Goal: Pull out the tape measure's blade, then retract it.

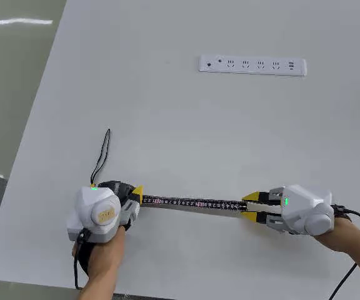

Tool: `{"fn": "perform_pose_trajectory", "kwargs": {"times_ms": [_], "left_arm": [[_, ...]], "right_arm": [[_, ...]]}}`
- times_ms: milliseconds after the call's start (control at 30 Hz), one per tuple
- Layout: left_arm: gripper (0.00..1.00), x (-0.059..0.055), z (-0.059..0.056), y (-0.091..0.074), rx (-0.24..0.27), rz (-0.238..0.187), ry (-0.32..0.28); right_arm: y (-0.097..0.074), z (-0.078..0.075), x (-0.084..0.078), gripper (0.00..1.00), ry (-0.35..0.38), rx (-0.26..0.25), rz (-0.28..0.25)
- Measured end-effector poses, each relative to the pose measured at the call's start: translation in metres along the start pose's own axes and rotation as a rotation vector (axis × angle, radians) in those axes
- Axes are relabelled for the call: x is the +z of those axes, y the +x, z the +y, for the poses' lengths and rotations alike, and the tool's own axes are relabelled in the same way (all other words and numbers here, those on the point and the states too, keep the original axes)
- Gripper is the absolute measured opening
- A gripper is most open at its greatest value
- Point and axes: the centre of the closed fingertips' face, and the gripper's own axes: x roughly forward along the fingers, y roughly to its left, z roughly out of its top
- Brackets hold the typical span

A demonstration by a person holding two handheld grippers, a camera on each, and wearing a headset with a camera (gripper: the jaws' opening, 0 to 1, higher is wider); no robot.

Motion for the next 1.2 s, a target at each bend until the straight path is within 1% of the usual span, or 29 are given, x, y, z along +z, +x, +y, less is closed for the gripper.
{"fn": "perform_pose_trajectory", "kwargs": {"times_ms": [67,367,500,600,833,1200], "left_arm": [[0.61,0.000,0.000,0.000,-0.004,0.008,-0.002],[0.61,-0.001,-0.001,-0.001,-0.012,0.009,-0.003],[0.61,-0.001,-0.001,-0.001,-0.019,0.019,-0.003],[0.61,-0.001,-0.001,-0.001,-0.022,0.016,0.001],[0.61,-0.002,-0.001,0.000,-0.033,0.016,-0.001],[0.60,-0.003,-0.001,0.001,-0.049,0.030,-0.005]], "right_arm": [[0.001,0.000,0.000,0.13,0.001,0.002,-0.001],[0.001,0.000,0.002,0.13,0.003,0.004,-0.003],[0.001,0.000,0.003,0.13,0.003,0.005,-0.003],[0.002,0.000,0.003,0.13,0.001,0.007,-0.002],[0.004,-0.001,0.005,0.13,0.000,0.008,-0.003],[0.010,-0.002,0.012,0.13,-0.009,0.010,-0.007]]}}
